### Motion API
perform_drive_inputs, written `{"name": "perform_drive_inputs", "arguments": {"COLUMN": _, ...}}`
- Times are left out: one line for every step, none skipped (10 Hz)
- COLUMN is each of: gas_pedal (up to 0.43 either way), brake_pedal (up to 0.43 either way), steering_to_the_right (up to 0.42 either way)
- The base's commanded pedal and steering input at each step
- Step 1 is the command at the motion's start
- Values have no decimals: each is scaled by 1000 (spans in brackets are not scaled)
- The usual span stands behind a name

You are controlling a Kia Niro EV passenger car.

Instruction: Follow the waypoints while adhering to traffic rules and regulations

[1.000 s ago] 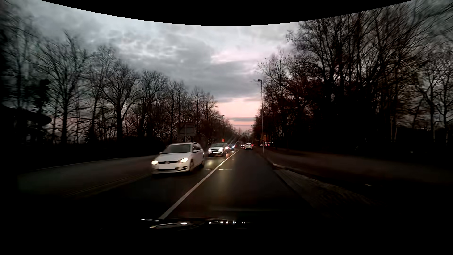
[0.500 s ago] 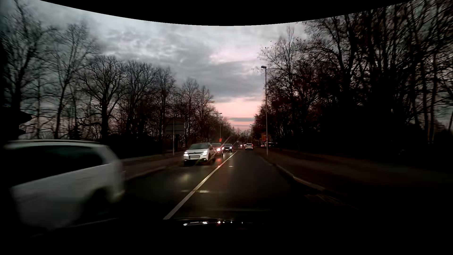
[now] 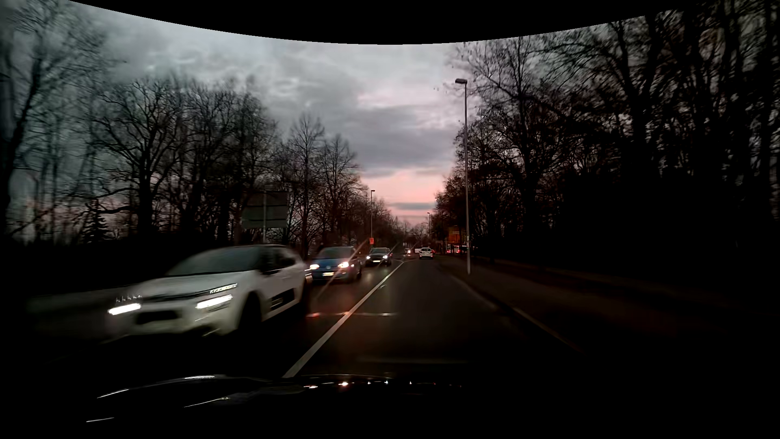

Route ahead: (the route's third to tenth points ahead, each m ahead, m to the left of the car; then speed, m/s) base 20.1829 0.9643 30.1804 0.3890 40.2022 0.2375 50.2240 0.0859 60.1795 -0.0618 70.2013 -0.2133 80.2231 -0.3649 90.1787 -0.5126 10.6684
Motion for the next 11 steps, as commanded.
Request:
{"name": "perform_drive_inputs", "arguments": {"gas_pedal": 59, "brake_pedal": 0, "steering_to_the_right": 9}}
{"name": "perform_drive_inputs", "arguments": {"gas_pedal": 67, "brake_pedal": 0, "steering_to_the_right": 9}}
{"name": "perform_drive_inputs", "arguments": {"gas_pedal": 79, "brake_pedal": 0, "steering_to_the_right": 8}}
{"name": "perform_drive_inputs", "arguments": {"gas_pedal": 87, "brake_pedal": 0, "steering_to_the_right": 7}}
{"name": "perform_drive_inputs", "arguments": {"gas_pedal": 87, "brake_pedal": 0, "steering_to_the_right": 7}}
{"name": "perform_drive_inputs", "arguments": {"gas_pedal": 87, "brake_pedal": 0, "steering_to_the_right": 6}}
{"name": "perform_drive_inputs", "arguments": {"gas_pedal": 87, "brake_pedal": 0, "steering_to_the_right": 6}}
{"name": "perform_drive_inputs", "arguments": {"gas_pedal": 87, "brake_pedal": 0, "steering_to_the_right": 5}}
{"name": "perform_drive_inputs", "arguments": {"gas_pedal": 87, "brake_pedal": 0, "steering_to_the_right": 5}}
{"name": "perform_drive_inputs", "arguments": {"gas_pedal": 87, "brake_pedal": 0, "steering_to_the_right": 5}}
{"name": "perform_drive_inputs", "arguments": {"gas_pedal": 87, "brake_pedal": 0, "steering_to_the_right": 5}}
